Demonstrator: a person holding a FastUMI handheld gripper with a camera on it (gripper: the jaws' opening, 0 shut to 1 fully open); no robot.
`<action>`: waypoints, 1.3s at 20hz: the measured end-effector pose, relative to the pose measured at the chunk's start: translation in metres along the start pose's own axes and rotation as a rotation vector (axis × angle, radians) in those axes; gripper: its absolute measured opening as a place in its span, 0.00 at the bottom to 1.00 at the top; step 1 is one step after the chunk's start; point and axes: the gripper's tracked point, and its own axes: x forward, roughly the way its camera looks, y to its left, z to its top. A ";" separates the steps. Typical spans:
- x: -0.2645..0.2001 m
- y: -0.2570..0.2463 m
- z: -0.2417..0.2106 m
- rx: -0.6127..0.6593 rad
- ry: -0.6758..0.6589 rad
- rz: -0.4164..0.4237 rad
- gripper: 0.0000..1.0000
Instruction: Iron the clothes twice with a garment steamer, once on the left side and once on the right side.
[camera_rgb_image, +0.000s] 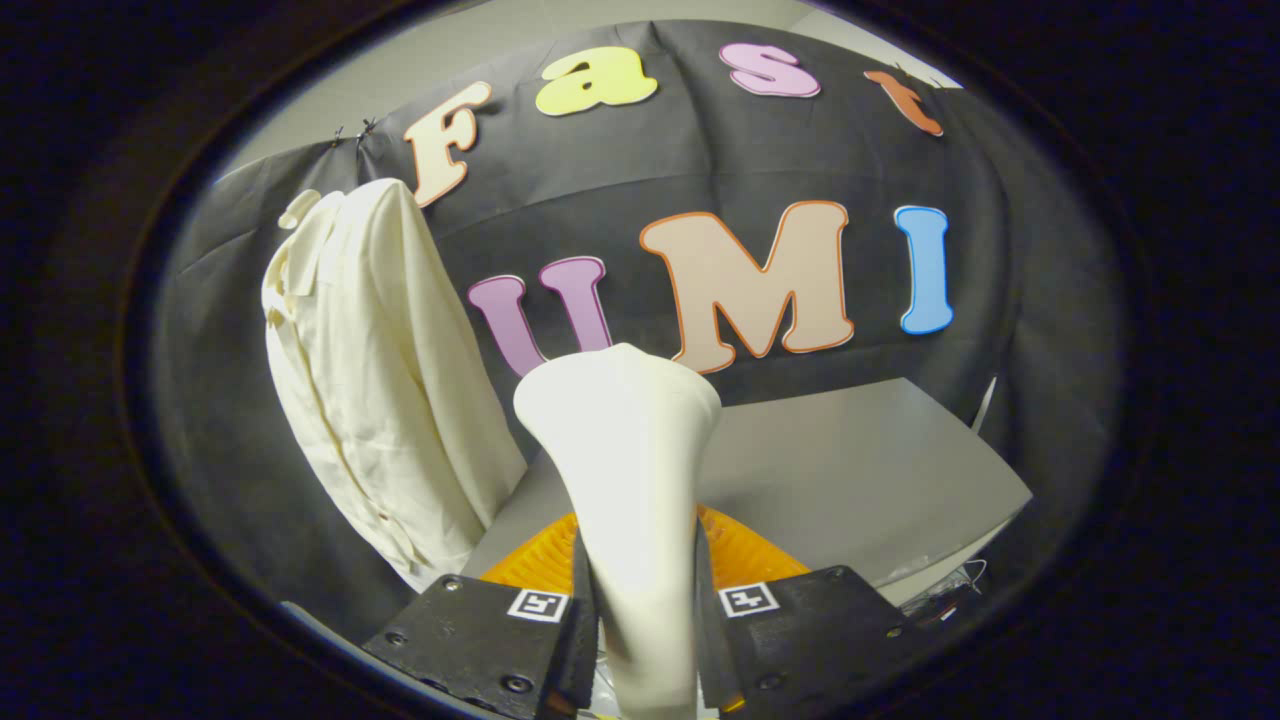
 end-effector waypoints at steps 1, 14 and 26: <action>-0.012 0.007 -0.001 0.005 -0.016 -0.008 0.40; -0.077 0.200 -0.004 -0.048 -0.145 0.018 0.41; -0.030 0.376 -0.023 -0.060 -0.186 0.037 0.41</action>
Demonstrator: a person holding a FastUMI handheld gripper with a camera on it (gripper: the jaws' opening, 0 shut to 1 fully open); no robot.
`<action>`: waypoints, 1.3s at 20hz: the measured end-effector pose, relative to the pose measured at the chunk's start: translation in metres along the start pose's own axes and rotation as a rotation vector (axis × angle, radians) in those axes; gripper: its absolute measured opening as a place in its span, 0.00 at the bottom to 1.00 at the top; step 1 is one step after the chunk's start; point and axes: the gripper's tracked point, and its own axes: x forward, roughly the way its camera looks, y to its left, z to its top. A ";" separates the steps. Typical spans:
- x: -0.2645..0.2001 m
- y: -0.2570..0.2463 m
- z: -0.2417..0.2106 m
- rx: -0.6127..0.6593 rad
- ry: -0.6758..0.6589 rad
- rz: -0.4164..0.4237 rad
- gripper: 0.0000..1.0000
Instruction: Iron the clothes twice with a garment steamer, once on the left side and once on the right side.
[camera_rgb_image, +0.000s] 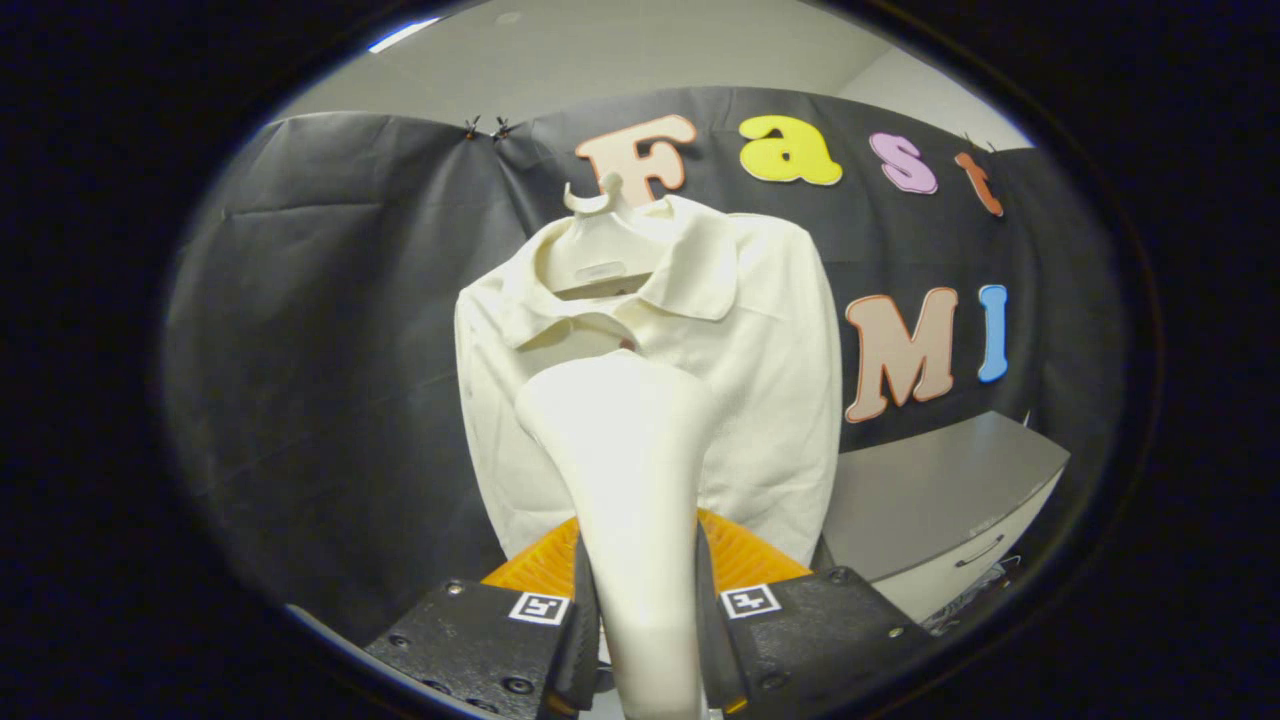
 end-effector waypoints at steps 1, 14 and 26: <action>0.005 0.011 -0.002 -0.003 0.006 -0.009 0.41; 0.091 0.076 0.025 -0.041 -0.139 -0.097 0.41; 0.108 0.075 0.022 -0.070 -0.197 -0.223 0.42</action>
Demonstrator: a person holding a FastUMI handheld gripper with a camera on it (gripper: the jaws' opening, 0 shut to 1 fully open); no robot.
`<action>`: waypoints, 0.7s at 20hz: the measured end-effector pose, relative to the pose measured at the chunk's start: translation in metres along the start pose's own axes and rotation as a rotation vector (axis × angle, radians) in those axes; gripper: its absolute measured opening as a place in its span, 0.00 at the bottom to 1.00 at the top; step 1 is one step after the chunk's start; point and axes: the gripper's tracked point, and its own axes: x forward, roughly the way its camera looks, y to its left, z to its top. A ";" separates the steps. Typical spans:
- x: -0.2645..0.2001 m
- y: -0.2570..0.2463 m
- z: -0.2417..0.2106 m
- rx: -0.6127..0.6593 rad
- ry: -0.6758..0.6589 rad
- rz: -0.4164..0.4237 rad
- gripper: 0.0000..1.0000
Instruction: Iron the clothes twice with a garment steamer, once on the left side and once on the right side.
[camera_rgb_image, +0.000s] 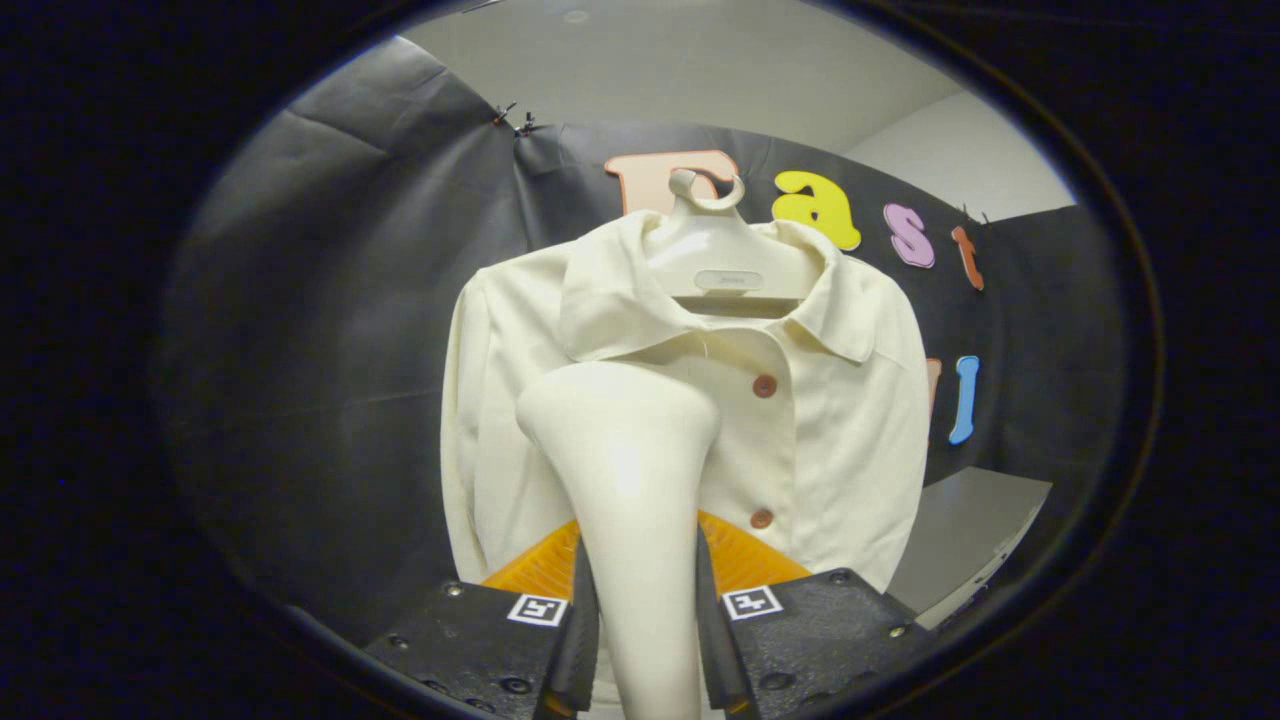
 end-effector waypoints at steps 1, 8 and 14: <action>0.001 -0.001 -0.004 0.005 0.006 -0.012 0.42; -0.002 -0.003 -0.057 -0.031 0.067 -0.027 0.43; -0.005 -0.002 -0.110 -0.075 0.147 -0.045 0.43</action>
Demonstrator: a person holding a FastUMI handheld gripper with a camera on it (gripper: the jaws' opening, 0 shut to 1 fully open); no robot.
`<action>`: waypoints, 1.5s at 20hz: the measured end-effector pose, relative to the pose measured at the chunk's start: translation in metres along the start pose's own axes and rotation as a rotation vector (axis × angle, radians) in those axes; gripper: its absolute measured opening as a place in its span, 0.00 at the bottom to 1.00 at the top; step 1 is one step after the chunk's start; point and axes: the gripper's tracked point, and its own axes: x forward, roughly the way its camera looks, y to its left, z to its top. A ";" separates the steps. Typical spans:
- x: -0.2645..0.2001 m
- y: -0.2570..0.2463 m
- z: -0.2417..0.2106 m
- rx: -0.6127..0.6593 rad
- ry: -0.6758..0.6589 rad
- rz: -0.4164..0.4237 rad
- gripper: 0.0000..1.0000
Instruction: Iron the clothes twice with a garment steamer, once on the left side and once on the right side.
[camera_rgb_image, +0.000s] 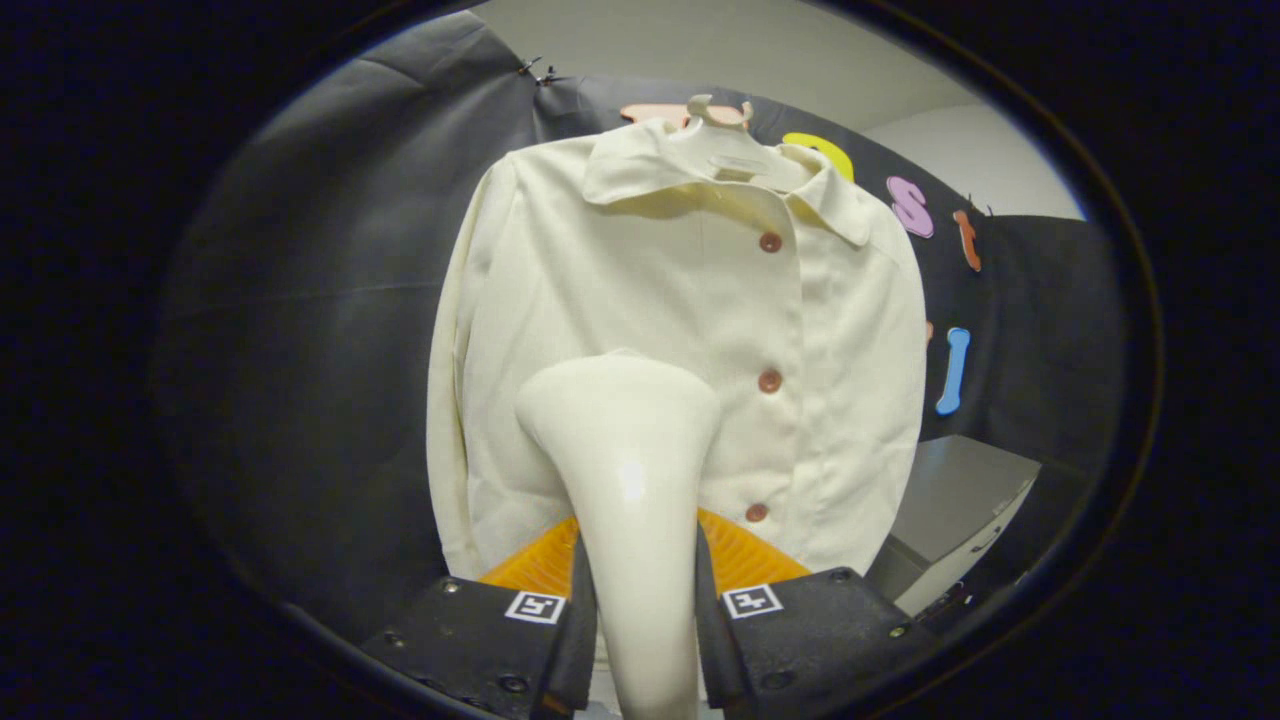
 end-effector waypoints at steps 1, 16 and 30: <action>0.001 0.002 -0.007 -0.005 0.009 -0.004 0.43; 0.010 0.011 -0.104 0.006 0.109 0.001 0.45; 0.010 0.002 -0.211 -0.079 0.268 0.012 0.45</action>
